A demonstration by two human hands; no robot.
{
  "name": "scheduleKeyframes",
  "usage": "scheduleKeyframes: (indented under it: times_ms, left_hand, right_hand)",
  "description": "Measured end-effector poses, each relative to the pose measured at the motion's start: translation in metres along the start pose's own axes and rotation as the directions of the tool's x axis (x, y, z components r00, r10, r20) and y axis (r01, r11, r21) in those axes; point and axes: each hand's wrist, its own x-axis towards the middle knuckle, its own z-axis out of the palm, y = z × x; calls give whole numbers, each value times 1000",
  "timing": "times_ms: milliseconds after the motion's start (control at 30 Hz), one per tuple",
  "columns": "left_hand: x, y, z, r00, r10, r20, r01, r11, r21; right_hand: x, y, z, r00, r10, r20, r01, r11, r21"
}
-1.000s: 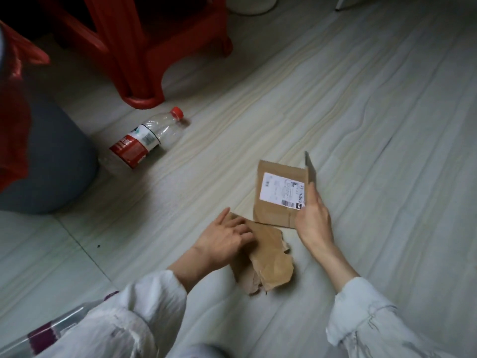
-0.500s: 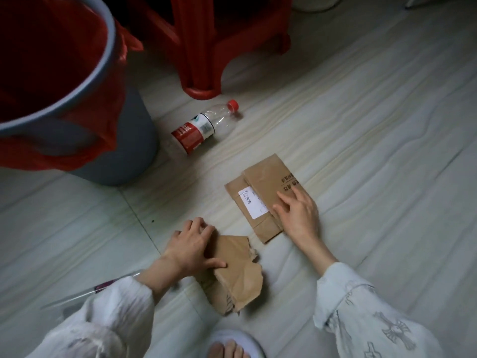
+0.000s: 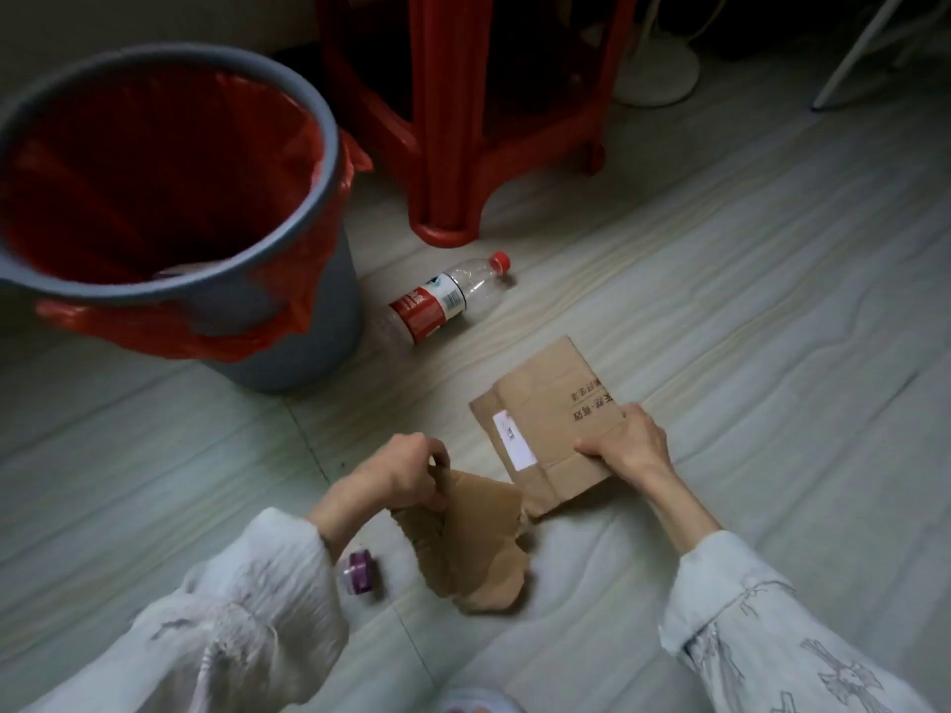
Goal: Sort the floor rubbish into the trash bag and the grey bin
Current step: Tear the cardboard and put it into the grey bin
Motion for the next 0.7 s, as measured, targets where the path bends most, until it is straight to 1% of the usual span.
scheduleKeyframes:
  times_ms: [33,67,100,167,200,233,300,367,433,467,533,633,700]
  left_hand:
    - [-5,3,-15,1000,17,-14,-17,1000,-6]
    - [-11,6,-30,999,37,-37,-36,999,5]
    - [-18,11,-44,996,52,-72,-51,999,20]
    - [-36,22,-75,974,86,-211,-78,996,47]
    - [-44,29,-88,949,101,-298,-90,995,53]
    - [-56,35,-103,911,115,-396,-104,993,50]
    - [-79,43,-131,814,148,-562,-152,988,40]
    - [-104,44,-159,726,181,-663,-219,975,26]
    - [-130,37,-186,660,164,-733,-267,963,-25]
    - [-142,28,-197,619,145,-772,-292,955,-55]
    - [-163,6,-217,517,87,-852,-326,940,-102]
    - [-184,-30,-236,352,-57,-934,-350,918,-188]
    - [-200,-57,-246,258,-193,-947,-406,867,-288]
  right_hand:
    - [-5,-9,-11,999,-34,29,33,999,28]
    - [-10,-20,-22,997,-69,29,68,997,32]
    - [-16,-31,-31,995,-99,-7,99,995,18]
    - [-31,-58,-48,974,-162,-161,163,987,-5]
    - [-39,-71,-55,955,-187,-230,196,980,16]
    - [-48,-87,-62,933,-209,-292,236,970,60]
    - [-65,-118,-76,900,-234,-368,317,931,183]
    - [-79,-146,-85,862,-270,-429,401,882,249]
    - [-96,-173,-91,806,-337,-487,499,830,250]
    - [-105,-187,-93,768,-385,-511,561,790,248]
    - [-121,-215,-91,669,-483,-565,683,700,210]
    - [-141,-251,-82,472,-598,-648,825,559,85]
    - [-153,-276,-69,328,-656,-680,897,442,7]
